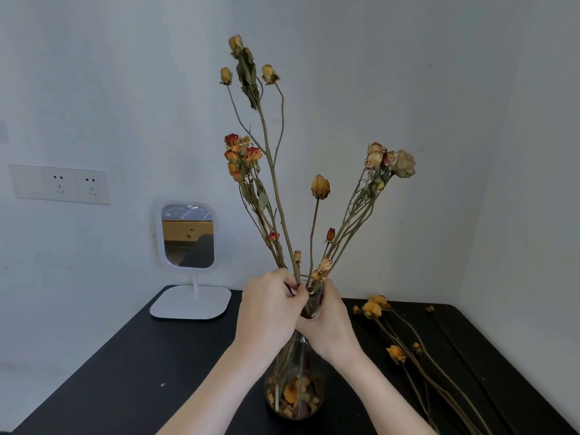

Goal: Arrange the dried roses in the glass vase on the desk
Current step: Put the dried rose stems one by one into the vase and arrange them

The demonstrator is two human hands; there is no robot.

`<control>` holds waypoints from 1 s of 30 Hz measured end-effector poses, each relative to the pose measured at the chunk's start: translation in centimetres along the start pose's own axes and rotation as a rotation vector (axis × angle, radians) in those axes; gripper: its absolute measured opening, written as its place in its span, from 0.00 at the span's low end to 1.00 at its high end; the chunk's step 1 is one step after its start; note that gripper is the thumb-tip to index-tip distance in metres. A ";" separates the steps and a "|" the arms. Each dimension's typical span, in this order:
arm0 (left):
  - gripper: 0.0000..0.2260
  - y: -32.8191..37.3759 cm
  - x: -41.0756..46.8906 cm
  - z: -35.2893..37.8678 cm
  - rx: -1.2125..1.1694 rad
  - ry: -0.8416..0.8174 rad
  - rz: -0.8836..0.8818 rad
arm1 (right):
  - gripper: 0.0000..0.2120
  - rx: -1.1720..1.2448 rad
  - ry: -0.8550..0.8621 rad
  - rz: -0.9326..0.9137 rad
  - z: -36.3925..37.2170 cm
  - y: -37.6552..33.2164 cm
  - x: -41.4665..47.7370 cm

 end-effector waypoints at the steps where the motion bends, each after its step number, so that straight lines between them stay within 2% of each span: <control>1: 0.06 0.1 0.1 0.0 0.010 -0.002 0.002 | 0.24 0.001 -0.001 -0.004 0.0 0.0 0.0; 4: 0.08 0.3 0.2 0.0 0.042 -0.021 0.014 | 0.26 -0.006 0.002 -0.009 0.0 0.1 0.1; 11: 0.06 0.6 0.2 0.1 0.093 -0.059 0.059 | 0.26 -0.009 0.008 -0.017 0.0 0.0 0.1; 16: 0.04 1.8 0.8 -0.8 -0.009 0.047 0.112 | 0.32 -0.023 -0.006 0.006 -0.1 -0.2 0.0; 20: 0.05 2.3 1.0 -1.3 -0.064 0.111 0.141 | 0.31 -0.017 -0.001 -0.003 -0.2 -0.5 -0.1; 26: 0.11 1.0 0.8 0.1 0.007 -0.045 0.062 | 0.27 -0.026 0.003 -0.010 -0.1 -0.3 0.0; 30: 0.08 0.2 0.1 0.2 -0.018 0.001 0.047 | 0.26 -0.004 0.006 -0.025 -0.2 -0.3 0.0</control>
Point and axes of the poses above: each hand's wrist, its own x-axis towards the middle knuckle, its own z-axis out of the palm, y = z × x, the point moved 2 cm from there along x, towards the middle knuckle, and after that the axes turned 12 degrees about y, right-handed, at the moved point
